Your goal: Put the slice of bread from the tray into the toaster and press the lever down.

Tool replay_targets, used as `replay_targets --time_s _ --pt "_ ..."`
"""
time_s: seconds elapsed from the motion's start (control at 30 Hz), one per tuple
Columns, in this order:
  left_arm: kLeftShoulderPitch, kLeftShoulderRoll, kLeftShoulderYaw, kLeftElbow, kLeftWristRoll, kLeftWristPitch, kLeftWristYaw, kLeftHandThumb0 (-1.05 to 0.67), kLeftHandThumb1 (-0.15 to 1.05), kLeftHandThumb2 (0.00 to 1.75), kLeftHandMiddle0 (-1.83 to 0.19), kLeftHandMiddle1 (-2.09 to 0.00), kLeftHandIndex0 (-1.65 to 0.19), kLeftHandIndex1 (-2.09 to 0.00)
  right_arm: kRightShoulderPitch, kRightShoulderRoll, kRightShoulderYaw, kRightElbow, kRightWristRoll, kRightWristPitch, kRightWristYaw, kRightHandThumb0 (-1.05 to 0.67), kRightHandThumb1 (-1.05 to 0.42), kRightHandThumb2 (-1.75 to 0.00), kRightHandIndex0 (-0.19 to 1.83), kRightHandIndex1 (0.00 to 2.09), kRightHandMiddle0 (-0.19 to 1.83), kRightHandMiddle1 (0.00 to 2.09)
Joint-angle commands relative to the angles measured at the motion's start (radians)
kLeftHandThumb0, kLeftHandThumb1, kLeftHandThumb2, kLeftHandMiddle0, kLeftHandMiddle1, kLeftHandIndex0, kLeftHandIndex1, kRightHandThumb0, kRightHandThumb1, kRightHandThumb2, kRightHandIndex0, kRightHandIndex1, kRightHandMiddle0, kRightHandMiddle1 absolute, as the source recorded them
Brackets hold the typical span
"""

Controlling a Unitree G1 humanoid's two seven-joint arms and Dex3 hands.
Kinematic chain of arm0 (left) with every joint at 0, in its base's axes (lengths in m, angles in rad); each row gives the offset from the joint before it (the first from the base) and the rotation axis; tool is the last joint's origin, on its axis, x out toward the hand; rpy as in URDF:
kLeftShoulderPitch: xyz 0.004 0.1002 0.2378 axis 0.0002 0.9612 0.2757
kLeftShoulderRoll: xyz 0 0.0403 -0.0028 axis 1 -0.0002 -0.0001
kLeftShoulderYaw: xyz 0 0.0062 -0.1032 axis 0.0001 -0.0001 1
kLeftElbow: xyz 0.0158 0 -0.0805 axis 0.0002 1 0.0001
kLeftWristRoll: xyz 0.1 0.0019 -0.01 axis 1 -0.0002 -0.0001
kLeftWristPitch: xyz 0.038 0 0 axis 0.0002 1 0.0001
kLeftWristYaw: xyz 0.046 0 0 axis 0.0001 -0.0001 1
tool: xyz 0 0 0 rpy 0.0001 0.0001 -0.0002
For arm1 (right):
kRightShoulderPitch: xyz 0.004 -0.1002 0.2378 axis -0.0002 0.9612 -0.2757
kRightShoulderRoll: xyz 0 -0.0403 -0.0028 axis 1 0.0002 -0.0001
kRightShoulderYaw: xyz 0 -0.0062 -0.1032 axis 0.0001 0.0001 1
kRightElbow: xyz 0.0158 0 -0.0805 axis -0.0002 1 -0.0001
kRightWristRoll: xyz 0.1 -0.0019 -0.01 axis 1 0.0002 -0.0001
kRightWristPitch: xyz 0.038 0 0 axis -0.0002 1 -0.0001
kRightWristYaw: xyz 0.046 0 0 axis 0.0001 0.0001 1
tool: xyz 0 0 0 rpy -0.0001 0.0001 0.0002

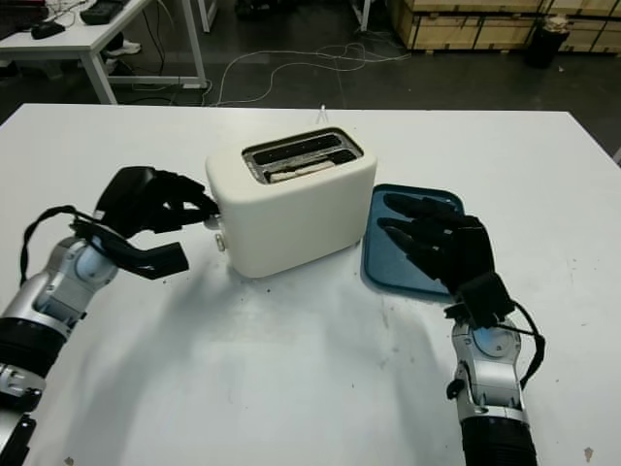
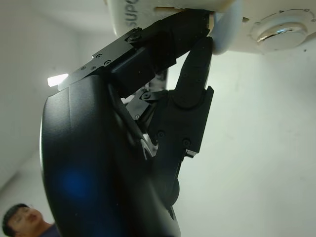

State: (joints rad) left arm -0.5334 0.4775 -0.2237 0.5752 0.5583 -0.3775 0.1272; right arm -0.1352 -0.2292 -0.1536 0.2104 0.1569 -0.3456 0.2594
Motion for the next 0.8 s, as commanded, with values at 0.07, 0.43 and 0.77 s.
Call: replay_targets --time_s 0.07,0.43,0.77 --pt "0.072 -0.163 -0.125 0.104 0.046 0.041 0.014 -0.24 0.92 0.23 -0.85 -1.03 -1.05 -0.23 0.005 0.007 -0.011 -0.004 0.035 -0.008 0.02 -0.44 -0.85 0.0 1.07 0.02 1.01 0.0" --pt "0.21 -0.258 -0.164 0.021 -0.044 0.121 0.032 -0.25 0.92 0.34 -0.72 -1.07 -0.99 -0.21 0.001 0.001 -0.009 0.006 0.024 -0.017 0.025 -0.43 -0.85 0.0 1.08 0.02 1.02 0.0" --pt "0.284 -0.248 -0.181 -0.133 -0.093 0.191 0.023 -0.27 0.92 0.38 -0.71 -1.23 -1.01 -0.28 0.0 -0.001 -0.007 0.008 0.015 -0.016 0.021 -0.44 -0.85 0.0 1.1 0.02 1.02 0.0"
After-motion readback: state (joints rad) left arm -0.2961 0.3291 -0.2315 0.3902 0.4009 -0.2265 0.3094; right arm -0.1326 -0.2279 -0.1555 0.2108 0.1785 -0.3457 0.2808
